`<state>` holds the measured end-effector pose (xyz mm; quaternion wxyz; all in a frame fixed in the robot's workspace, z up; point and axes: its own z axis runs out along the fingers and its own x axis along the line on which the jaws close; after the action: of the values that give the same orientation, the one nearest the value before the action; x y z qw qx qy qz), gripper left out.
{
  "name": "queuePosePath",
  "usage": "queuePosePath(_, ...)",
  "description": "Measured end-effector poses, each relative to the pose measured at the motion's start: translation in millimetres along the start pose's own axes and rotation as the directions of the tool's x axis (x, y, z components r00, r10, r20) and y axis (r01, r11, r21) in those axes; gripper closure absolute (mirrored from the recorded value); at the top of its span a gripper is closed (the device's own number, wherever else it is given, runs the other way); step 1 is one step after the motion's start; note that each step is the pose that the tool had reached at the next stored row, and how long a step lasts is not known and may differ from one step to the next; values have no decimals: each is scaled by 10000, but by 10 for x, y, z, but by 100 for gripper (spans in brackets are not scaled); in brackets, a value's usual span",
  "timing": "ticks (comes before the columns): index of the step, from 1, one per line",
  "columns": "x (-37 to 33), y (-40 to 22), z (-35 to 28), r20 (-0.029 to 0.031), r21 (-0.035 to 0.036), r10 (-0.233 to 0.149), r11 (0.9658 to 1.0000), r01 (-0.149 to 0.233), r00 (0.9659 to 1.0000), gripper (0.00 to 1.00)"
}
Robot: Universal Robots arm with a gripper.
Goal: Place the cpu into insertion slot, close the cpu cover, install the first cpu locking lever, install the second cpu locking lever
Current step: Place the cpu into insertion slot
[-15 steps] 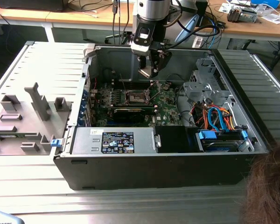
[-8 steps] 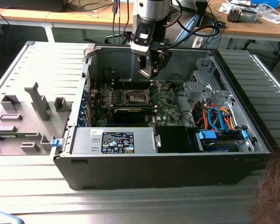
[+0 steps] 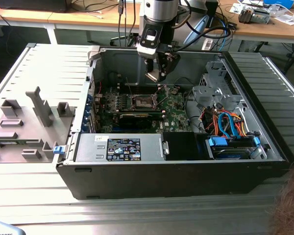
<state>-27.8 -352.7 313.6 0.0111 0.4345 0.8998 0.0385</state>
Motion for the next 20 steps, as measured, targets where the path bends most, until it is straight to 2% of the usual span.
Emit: queuePosePath(20,0,-1,7,13,-3,161,9999,-161,9999,46)
